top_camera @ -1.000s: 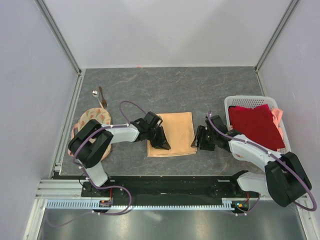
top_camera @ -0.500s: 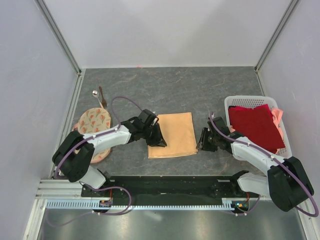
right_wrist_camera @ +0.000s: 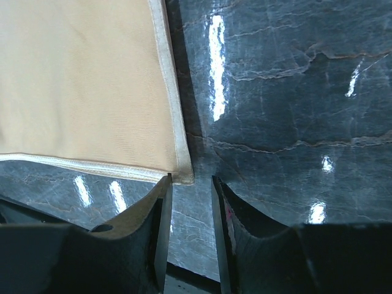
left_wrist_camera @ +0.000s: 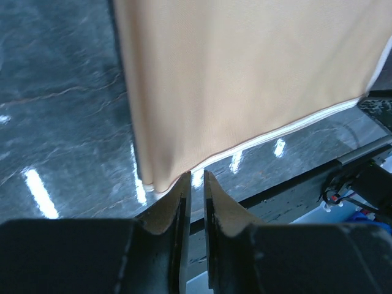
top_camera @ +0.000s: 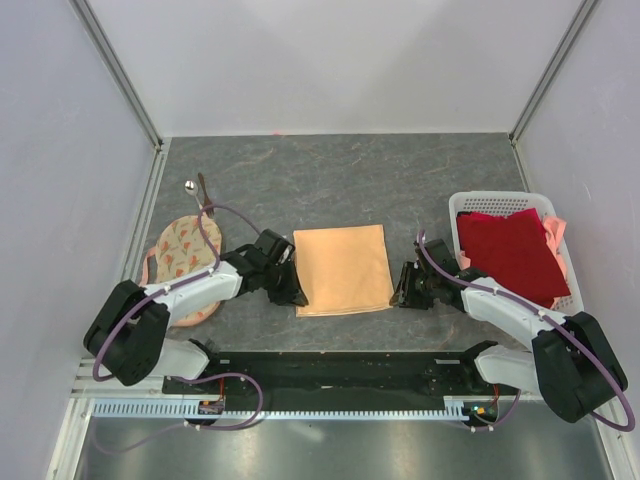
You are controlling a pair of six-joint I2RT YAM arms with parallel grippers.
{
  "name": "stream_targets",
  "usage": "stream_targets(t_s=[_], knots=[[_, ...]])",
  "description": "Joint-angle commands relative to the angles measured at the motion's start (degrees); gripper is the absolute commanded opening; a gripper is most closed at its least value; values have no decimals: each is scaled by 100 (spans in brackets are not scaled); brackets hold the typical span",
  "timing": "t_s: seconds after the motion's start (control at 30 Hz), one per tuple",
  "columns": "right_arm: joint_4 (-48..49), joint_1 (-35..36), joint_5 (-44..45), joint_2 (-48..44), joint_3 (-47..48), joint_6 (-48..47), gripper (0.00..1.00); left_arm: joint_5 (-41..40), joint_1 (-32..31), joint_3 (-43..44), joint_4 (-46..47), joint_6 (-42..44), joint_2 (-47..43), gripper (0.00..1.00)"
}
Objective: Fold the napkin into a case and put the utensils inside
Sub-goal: Pick up the top corner of the square-folded napkin from the center of the board.
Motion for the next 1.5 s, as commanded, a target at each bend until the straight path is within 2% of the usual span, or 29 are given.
stream_targets(t_s=[0.0,0.6,0.77,1.13,1.47], knots=[[217,-25,-156,-73,-52,63,39,-112,48,-197,-109,246,-282,20],[234,-25,-139,-73,27,19,39,-244,162,-356,-303,342,-449,20],[235,-33,-130,-90,18,19,39,-279,197,-356,-303,369,-414,26],[313,-34,-138,-47,106,-51,38,-59,259,-602,84,290,-230,30],[287,-42,-130,-161,97,-95,37,-68,276,-769,128,263,-142,25]])
